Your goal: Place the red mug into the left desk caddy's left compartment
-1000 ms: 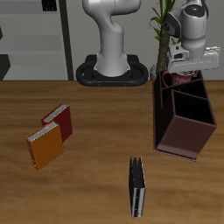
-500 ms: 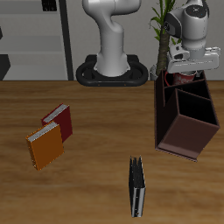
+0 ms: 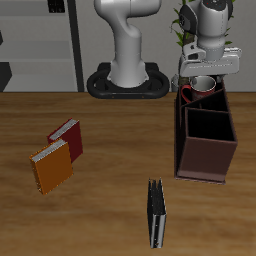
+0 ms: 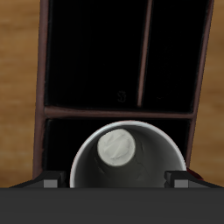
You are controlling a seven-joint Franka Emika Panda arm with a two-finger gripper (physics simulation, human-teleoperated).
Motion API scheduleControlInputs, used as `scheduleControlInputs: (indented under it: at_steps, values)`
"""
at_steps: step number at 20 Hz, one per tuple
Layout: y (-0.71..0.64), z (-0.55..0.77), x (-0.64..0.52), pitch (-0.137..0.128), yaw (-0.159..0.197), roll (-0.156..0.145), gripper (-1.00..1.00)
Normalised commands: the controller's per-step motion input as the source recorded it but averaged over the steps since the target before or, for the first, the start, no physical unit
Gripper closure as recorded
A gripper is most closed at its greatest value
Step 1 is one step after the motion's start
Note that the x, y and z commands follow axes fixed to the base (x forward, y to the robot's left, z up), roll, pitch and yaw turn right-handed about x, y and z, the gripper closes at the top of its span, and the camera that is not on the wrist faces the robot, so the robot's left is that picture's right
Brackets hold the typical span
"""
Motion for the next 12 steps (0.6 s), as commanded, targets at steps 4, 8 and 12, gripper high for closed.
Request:
scheduleControlInputs:
  at_steps: [4,8,12]
  values:
    - [-1.21,0.37,0.71,0.153,0.045,0.01,-1.0]
    - [-1.08,0.24,0.64,0.055,0.045,-0.044,-1.0]
    - [-1.3,0.18,0.51,0.027,-0.072,-0.118,-1.0]
